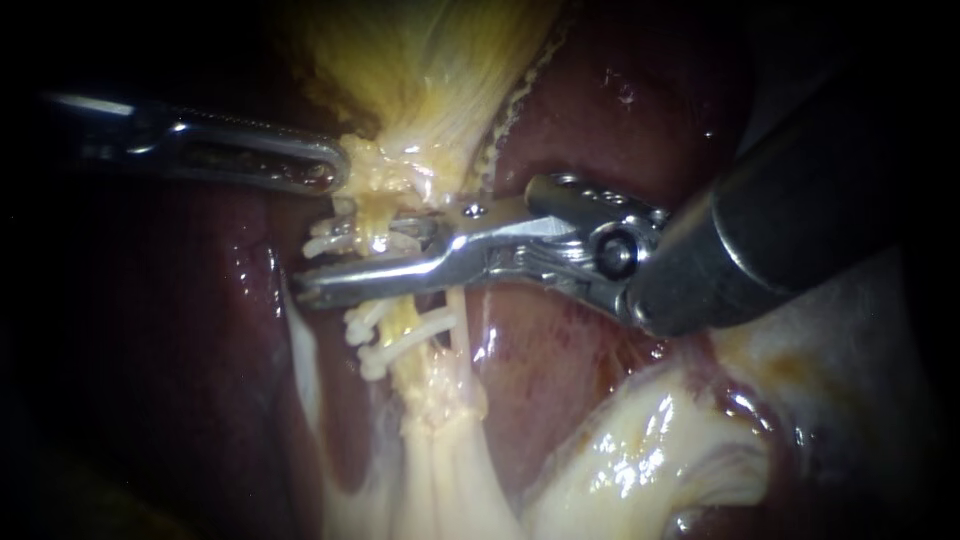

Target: Clipping third clip left tube

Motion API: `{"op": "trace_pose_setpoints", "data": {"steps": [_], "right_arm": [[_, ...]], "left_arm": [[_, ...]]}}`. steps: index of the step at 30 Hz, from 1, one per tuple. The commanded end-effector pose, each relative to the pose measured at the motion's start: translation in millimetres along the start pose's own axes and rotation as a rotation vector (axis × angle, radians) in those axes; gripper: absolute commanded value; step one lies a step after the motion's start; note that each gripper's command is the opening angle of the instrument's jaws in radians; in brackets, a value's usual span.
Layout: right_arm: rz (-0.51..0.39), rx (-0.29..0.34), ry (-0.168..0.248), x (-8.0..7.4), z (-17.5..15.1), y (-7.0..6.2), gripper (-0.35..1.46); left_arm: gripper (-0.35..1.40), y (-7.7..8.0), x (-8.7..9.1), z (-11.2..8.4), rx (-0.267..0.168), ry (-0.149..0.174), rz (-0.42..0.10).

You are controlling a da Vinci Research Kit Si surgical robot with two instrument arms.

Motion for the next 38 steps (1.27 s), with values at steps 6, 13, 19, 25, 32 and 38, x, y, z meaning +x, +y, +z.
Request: {"op": "trace_pose_setpoints", "data": {"steps": [6,13,19,25,32,38], "right_arm": [[0.001,-0.036,0.024,0.3,-0.3,0.8,0.38],[0.04,-0.042,0.028,0.2,-0.7,1.5,0.13],[0.044,-0.039,0.026,-0.3,-1.0,1.5,-0.23],[0.049,-0.046,0.023,-0.5,-1.5,1.4,-0.35],[0.047,-0.046,0.022,-0.7,-1.4,1.5,-0.35],[0.047,-0.046,0.022,-0.8,-1.5,1.6,-0.35]], "left_arm": [[-0.35,0.0,0.0,0.2,-0.001,0.0,0.0],[-0.35,0.0,0.1,0.2,-0.001,0.0,0.0],[-0.35,0.0,0.1,0.2,-0.001,0.0,0.0],[-0.35,0.0,0.1,0.2,-0.001,0.0,0.0],[-0.35,0.0,0.1,0.2,-0.001,0.0,0.0],[-0.35,0.0,0.1,0.2,-0.001,0.0,0.0]]}}
